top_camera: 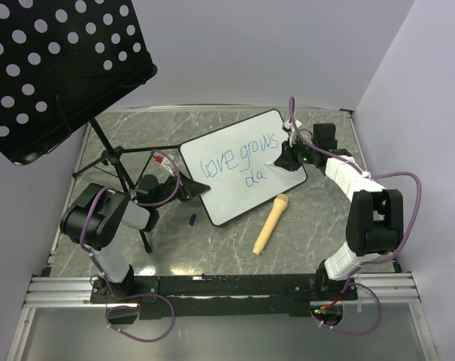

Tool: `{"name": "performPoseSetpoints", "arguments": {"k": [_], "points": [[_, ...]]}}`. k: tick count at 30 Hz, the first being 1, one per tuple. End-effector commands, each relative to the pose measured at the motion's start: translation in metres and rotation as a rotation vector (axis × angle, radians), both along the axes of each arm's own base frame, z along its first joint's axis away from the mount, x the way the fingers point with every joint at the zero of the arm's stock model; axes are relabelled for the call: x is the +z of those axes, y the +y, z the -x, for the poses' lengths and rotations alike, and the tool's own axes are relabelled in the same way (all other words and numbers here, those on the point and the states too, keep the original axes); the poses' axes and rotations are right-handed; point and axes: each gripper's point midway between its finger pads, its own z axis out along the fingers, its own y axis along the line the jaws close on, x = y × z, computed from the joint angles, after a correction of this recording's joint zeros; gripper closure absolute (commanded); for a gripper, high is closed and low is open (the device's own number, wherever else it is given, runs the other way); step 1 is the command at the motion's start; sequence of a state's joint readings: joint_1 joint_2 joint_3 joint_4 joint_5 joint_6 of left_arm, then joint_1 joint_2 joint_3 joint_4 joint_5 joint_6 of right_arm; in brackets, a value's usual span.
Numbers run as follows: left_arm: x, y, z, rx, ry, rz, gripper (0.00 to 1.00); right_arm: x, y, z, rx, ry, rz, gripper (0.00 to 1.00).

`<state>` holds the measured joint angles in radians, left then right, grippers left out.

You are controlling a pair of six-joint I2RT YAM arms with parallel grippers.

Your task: Write a sentence on the whiteboard

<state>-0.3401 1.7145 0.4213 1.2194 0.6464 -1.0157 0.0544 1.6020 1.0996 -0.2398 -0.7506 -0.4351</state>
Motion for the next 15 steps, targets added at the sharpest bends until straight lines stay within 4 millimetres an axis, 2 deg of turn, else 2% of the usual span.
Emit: {"name": "performPoseSetpoints", "arguments": {"k": [1, 6, 15], "points": [[0.063, -0.007, 0.001, -0.051, -0.314, 0.060, 0.99, 0.041, 0.008, 0.006, 0.032, -0.098, -0.037, 1.00], [0.063, -0.007, 0.002, -0.052, -0.313, 0.062, 0.99, 0.042, 0.009, 0.014, 0.042, -0.094, -0.045, 1.00], [0.064, -0.007, 0.002, -0.051, -0.316, 0.066, 0.99, 0.012, 0.007, 0.013, 0.046, -0.017, -0.014, 1.00]]}}
